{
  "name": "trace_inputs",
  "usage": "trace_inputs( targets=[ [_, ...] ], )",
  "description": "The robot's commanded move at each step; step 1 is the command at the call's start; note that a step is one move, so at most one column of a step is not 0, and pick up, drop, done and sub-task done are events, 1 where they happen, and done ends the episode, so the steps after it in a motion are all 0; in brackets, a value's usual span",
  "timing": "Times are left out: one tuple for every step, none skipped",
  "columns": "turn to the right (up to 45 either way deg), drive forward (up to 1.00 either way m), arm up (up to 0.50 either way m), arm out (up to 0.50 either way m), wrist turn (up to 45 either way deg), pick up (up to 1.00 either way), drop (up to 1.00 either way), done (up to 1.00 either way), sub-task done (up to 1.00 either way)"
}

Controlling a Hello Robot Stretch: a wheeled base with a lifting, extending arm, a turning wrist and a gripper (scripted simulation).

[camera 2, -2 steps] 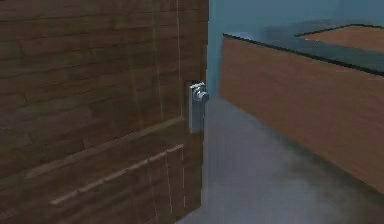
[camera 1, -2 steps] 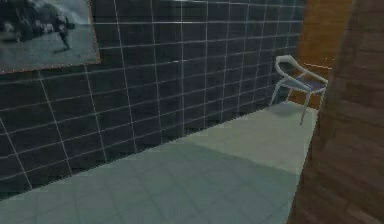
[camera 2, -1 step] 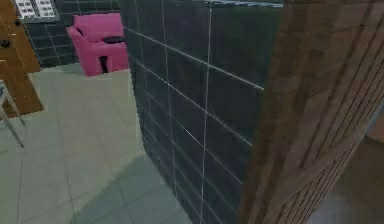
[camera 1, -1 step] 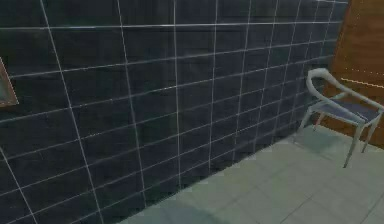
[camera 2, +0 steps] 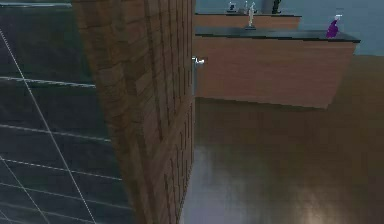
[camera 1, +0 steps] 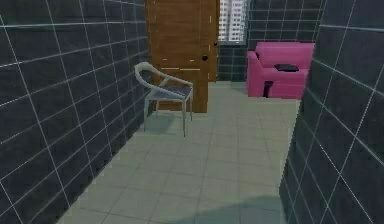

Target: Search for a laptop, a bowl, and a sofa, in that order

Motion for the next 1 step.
trace_inputs(
  targets=[
    [6.0, 0.0, 0.0, 0.0, 0.0, 0.0, 0.0, 0.0, 0.0]
  ],
)
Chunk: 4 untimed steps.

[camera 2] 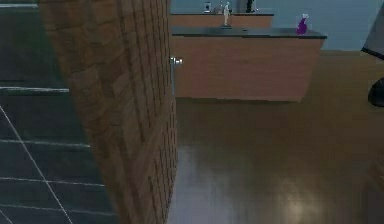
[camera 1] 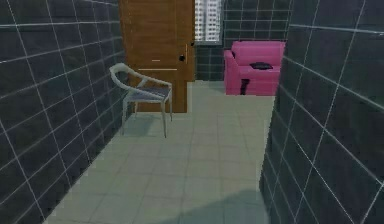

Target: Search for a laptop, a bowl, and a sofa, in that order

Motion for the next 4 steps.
trace_inputs(
  targets=[
    [0.0, 1.0, 0.0, 0.0, 0.0, 0.0, 0.0, 0.0, 0.0],
    [0.0, 0.65, 0.0, 0.0, 0.0, 0.0, 0.0, 0.0, 0.0],
    [18.0, 0.0, 0.0, 0.0, 0.0, 0.0, 0.0, 0.0, 0.0],
    [0.0, 1.0, 0.0, 0.0, 0.0, 0.0, 0.0, 0.0, 0.0]
  ],
)
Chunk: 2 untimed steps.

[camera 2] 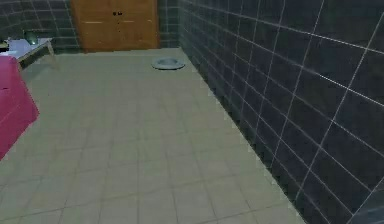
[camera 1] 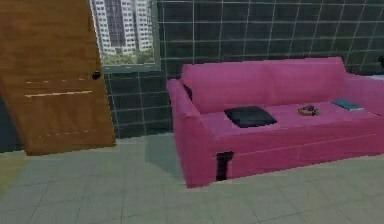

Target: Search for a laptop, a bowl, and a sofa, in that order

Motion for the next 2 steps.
trace_inputs(
  targets=[
    [0.0, 0.6, 0.0, 0.0, 0.0, 0.0, 0.0, 0.0, 0.0],
    [30.0, 0.0, 0.0, 0.0, 0.0, 0.0, 0.0, 0.0, 0.0]
  ],
)
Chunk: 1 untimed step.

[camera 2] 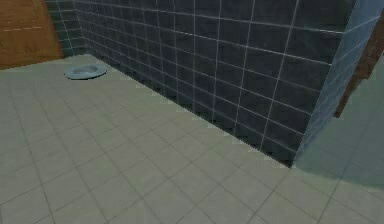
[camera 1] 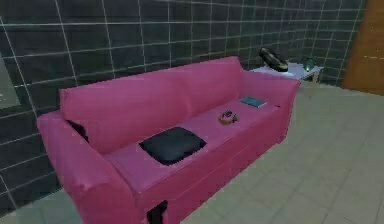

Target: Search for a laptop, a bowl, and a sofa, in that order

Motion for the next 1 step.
trace_inputs(
  targets=[
    [0.0, 0.0, 0.0, 0.0, 0.0, 0.0, 0.0, 1.0, 0.0]
  ],
)
